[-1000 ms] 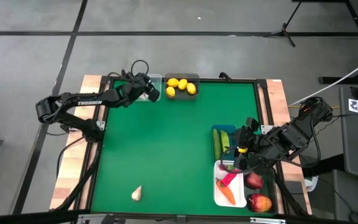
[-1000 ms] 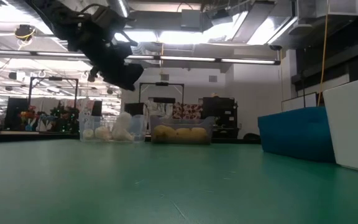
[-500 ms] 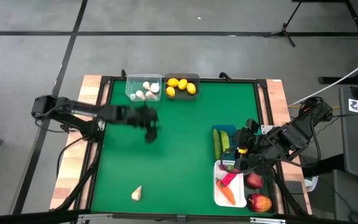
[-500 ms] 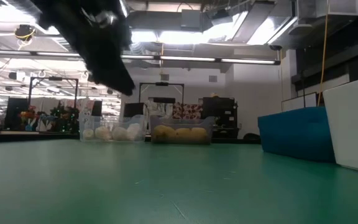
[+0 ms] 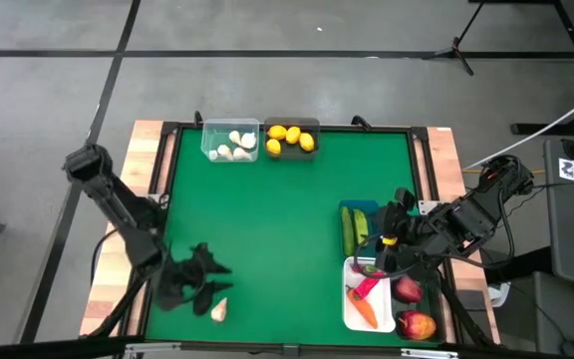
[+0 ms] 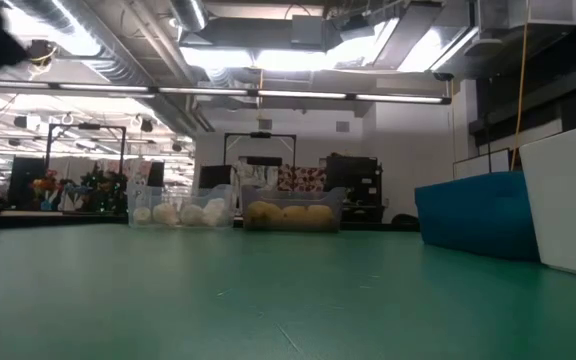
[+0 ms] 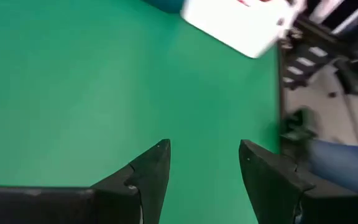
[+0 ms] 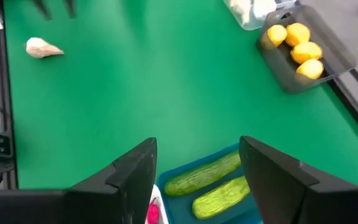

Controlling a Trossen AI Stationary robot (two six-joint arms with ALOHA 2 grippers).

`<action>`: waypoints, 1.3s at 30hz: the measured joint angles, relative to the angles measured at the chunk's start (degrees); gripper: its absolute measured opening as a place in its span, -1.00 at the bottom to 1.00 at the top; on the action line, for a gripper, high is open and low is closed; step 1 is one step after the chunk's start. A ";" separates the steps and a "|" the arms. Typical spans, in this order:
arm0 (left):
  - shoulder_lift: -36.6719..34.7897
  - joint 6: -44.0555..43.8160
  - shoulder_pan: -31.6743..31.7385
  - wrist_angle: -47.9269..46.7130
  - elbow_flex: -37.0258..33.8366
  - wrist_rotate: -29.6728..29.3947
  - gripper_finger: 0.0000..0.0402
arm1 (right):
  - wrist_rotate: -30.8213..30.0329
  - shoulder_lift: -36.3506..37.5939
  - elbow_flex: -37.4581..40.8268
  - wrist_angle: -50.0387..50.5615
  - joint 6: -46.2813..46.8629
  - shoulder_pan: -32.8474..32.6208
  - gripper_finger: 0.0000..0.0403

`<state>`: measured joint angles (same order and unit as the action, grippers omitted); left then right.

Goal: Sort produce into baskets
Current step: Put the white garlic into the transparent bin

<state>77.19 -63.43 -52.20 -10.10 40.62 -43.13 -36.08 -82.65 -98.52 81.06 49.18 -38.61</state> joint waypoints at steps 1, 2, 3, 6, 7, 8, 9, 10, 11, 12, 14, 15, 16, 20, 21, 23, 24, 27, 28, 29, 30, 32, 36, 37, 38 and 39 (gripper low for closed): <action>1.11 -1.91 -1.49 0.18 0.61 -0.60 -0.08 | -0.45 0.00 0.00 0.00 -0.01 0.00 0.14; 2.24 -3.09 -2.79 0.26 1.35 -0.67 -0.08 | -0.57 0.00 0.00 0.00 -0.01 0.00 0.14; 3.56 -3.67 -3.91 0.17 2.20 -0.64 -0.08 | -0.88 0.00 0.00 0.00 -0.02 0.00 0.14; 7.99 -3.71 -6.26 0.27 5.82 -0.50 -0.08 | -0.94 0.00 0.00 -0.02 -0.01 0.00 0.14; 9.32 -3.22 -6.85 0.26 6.89 -0.48 -0.08 | -0.95 0.00 0.00 -0.04 -0.01 0.00 0.14; 10.67 -2.70 -7.43 0.24 8.03 -0.34 -0.08 | -0.93 0.00 0.00 -0.06 -0.01 0.00 0.14; 11.91 -2.40 -7.76 0.24 8.93 0.20 -0.08 | -0.95 0.00 0.00 -0.11 -0.01 0.00 0.14; 13.03 -2.38 -8.04 0.17 9.61 0.52 -0.08 | -0.95 0.00 0.00 -0.20 -0.01 0.00 0.14; 14.15 -2.58 -8.38 0.02 10.17 0.59 -0.08 | -0.95 0.00 0.00 -0.27 -0.01 0.00 0.14; 15.23 -3.21 -8.77 0.07 10.63 0.59 -0.08 | -0.97 0.00 0.00 -0.33 -0.01 0.00 0.14; 17.51 -5.00 -9.26 0.06 10.97 0.61 -0.08 | -1.03 0.00 0.00 -0.46 -0.01 0.00 0.14; 18.67 -5.78 -9.47 0.04 10.97 0.59 -0.08 | -1.26 -0.08 0.00 -0.44 -0.01 0.00 0.14; 19.92 -6.76 -9.63 0.02 11.00 0.65 -0.08 | -1.66 -0.21 0.00 -0.44 -0.01 0.00 0.14; 23.72 -10.13 -9.71 -0.01 11.00 0.72 -0.08 | -1.91 -0.90 0.00 -0.43 -0.01 0.00 0.14; 24.37 -10.72 -9.67 -0.04 11.00 0.70 -0.08 | -1.87 -0.94 0.00 -0.42 -0.01 0.00 0.14; 25.21 -11.78 -9.65 -0.01 10.99 0.70 -0.08 | -1.67 -0.94 0.00 -0.42 -0.01 0.00 0.14; 25.51 -12.14 -9.65 0.09 11.00 0.70 -0.08 | -1.42 -0.94 0.00 -0.40 -0.01 0.00 0.14; 26.26 -13.06 -9.71 0.11 11.00 2.25 -0.08 | -1.24 -0.94 0.00 -0.41 -0.01 0.00 0.14; 26.51 -13.25 -9.71 0.12 11.01 2.79 -0.08 | -1.23 -0.94 0.00 -0.39 -0.01 0.00 0.14; 26.72 -13.79 -9.79 0.15 11.08 3.41 -0.08 | -1.19 -0.94 0.00 -0.37 -0.01 0.00 0.14; 26.94 -14.57 -9.80 0.33 11.16 3.99 -0.08 | -1.17 -0.94 0.00 -0.39 -0.01 0.00 0.14; 27.36 -16.13 -10.05 0.34 11.21 4.04 -0.08 | -0.90 -0.94 0.00 -0.38 -0.01 0.00 0.14; 27.25 -16.62 -10.82 -0.40 11.21 4.42 -0.08 | -0.89 -0.94 0.00 -0.07 -0.01 0.00 0.14; 27.15 -16.70 -10.82 -1.06 11.21 4.67 -0.08 | -0.91 -0.94 0.00 0.18 -0.01 0.00 0.14; 27.06 -16.71 -10.71 -1.96 11.21 4.96 -0.08 | -0.91 -0.94 0.00 0.20 -0.01 0.00 0.14; 27.02 -16.29 -10.37 -3.02 11.21 5.12 -0.08 | -0.91 -0.94 0.00 0.18 -0.11 0.00 0.14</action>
<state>104.21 -79.72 -62.56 -13.12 51.83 -38.01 -36.99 -83.59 -98.52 81.24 49.08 -38.61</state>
